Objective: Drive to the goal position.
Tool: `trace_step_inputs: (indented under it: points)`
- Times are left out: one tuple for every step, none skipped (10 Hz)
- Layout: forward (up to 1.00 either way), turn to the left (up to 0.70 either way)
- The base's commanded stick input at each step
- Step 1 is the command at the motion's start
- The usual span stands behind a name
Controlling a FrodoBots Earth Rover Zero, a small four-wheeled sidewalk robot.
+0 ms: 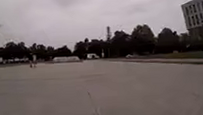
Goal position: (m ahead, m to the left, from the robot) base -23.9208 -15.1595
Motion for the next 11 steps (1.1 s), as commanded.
trace_step_inputs:
  points:
    - [1.0, 0.0]
    - [1.0, 0.0]
    - [1.0, 0.0]
    - [1.0, 0.0]
    - [1.0, 0.0]
    - [1.0, -0.15]
    - [1.0, -0.27]
    - [1.0, -0.27]
    - [1.0, -0.27]
    - [1.0, -0.27]
    - [1.0, -0.27]
